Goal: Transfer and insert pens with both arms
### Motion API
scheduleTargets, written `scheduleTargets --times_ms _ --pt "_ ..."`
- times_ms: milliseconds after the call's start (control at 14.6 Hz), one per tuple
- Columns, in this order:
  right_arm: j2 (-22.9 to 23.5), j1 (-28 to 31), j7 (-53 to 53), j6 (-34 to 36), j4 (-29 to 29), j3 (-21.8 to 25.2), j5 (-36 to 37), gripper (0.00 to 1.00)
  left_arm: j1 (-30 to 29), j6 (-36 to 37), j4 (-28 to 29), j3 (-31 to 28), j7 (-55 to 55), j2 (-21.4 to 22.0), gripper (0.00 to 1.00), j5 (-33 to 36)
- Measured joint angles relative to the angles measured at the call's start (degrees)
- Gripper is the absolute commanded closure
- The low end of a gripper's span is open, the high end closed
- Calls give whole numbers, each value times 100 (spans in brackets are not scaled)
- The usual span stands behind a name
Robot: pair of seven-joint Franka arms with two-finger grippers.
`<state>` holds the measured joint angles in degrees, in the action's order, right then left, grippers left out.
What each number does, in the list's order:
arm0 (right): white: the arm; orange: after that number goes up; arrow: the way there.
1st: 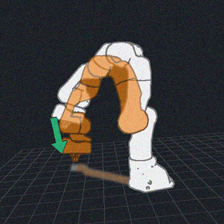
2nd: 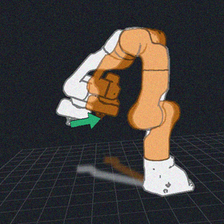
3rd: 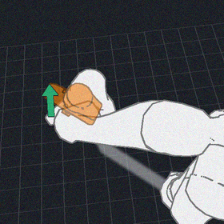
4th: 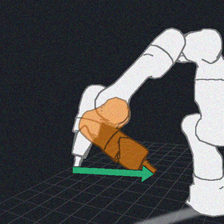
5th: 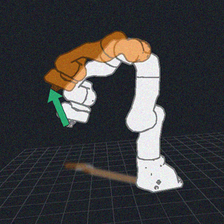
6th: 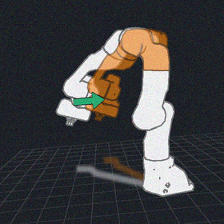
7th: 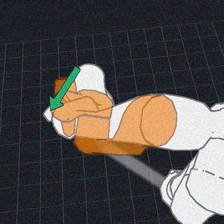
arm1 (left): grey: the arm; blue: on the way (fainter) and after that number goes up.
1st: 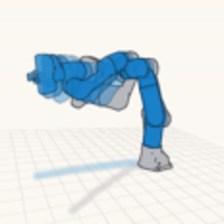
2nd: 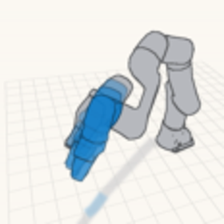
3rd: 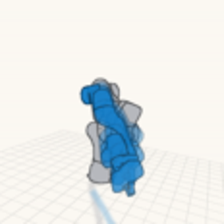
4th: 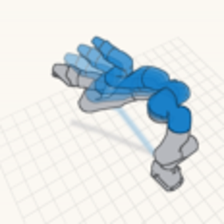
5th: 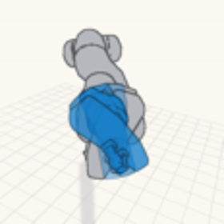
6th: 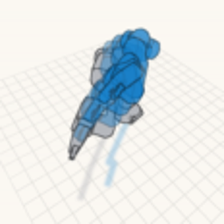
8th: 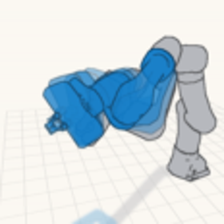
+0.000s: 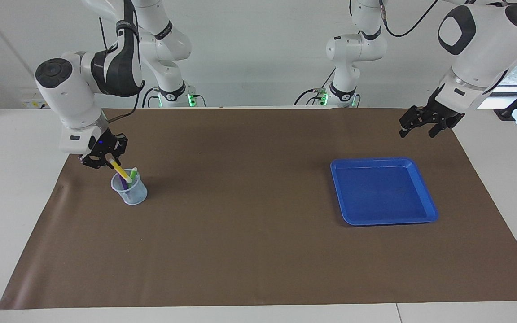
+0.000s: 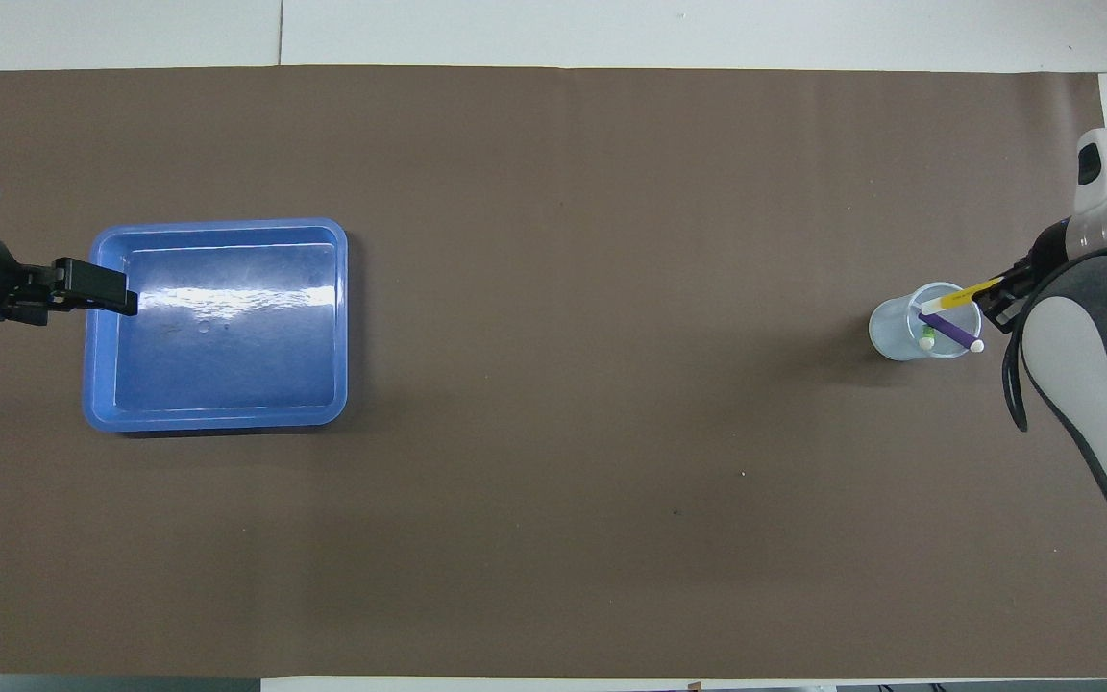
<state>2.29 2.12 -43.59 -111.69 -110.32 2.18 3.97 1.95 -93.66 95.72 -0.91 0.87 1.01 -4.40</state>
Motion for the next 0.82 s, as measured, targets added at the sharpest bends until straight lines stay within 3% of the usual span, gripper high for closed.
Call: scheduleTargets --times_ms 68,137,205,478,820 --pt "-32 7 0 -96 -77 0 0 41 0 135 -115 4 12 -2 0 97" --pt "-61 13 0 -165 -149 0 0 7 1 283 -230 7 38 -3 0 148" --pt "-82 18 0 -196 -195 0 0 0 2 440 -336 11 59 -2 0 156" --pt "-128 24 9 -78 -41 -15 -3 0 14 796 -331 43 97 66 0 157" --pt "-302 -277 1395 1583 1164 -133 -12 0 33 629 -202 57 336 98 0 157"
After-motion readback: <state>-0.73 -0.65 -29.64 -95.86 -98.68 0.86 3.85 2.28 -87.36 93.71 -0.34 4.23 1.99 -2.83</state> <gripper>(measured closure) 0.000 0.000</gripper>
